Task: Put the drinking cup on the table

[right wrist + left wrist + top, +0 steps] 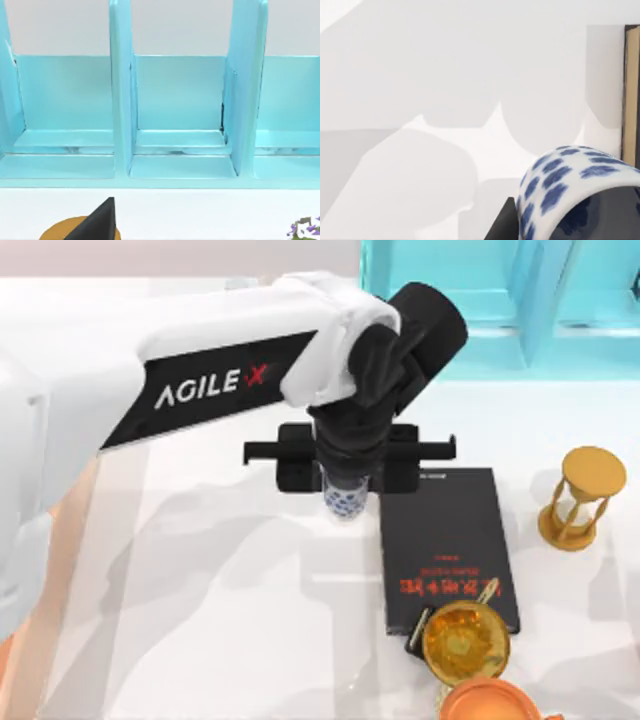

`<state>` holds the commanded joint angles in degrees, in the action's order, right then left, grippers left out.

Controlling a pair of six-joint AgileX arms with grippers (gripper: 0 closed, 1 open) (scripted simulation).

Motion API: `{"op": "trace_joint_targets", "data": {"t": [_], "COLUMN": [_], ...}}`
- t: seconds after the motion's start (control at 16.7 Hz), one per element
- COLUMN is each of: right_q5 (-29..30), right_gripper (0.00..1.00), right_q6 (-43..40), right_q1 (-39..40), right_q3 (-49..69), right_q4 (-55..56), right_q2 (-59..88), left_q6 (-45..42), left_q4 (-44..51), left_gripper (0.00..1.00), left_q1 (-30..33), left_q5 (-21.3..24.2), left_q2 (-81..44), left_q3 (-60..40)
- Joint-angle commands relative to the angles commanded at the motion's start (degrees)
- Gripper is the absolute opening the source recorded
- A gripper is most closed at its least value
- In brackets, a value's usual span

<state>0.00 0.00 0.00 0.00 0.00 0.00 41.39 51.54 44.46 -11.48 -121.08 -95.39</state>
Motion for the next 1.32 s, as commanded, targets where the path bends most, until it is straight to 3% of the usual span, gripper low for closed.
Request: {"op": "trace_joint_targets", "data": {"t": [0.18, 0.96, 1.32], "right_q5": [0.0, 0.0, 0.0], "right_gripper": [1.0, 1.0, 1.0], "right_q6": [0.0, 0.0, 0.0], "right_q1": [0.0, 0.0, 0.0], "right_q3": [0.0, 0.0, 0.0], "right_q4": [0.0, 0.0, 0.0], "right_q2": [0.0, 0.0, 0.0], "left_q6": [0.0, 0.0, 0.0], "left_q4": [0.0, 0.0, 0.0], "left_gripper": [0.0, 0.98, 1.0], "left_q1": [0.0, 0.0, 0.0], "left_q5": [0.0, 0.0, 0.0], "left_q2": [0.0, 0.0, 0.0], "left_q3": [0.0, 0.0, 0.0]}}
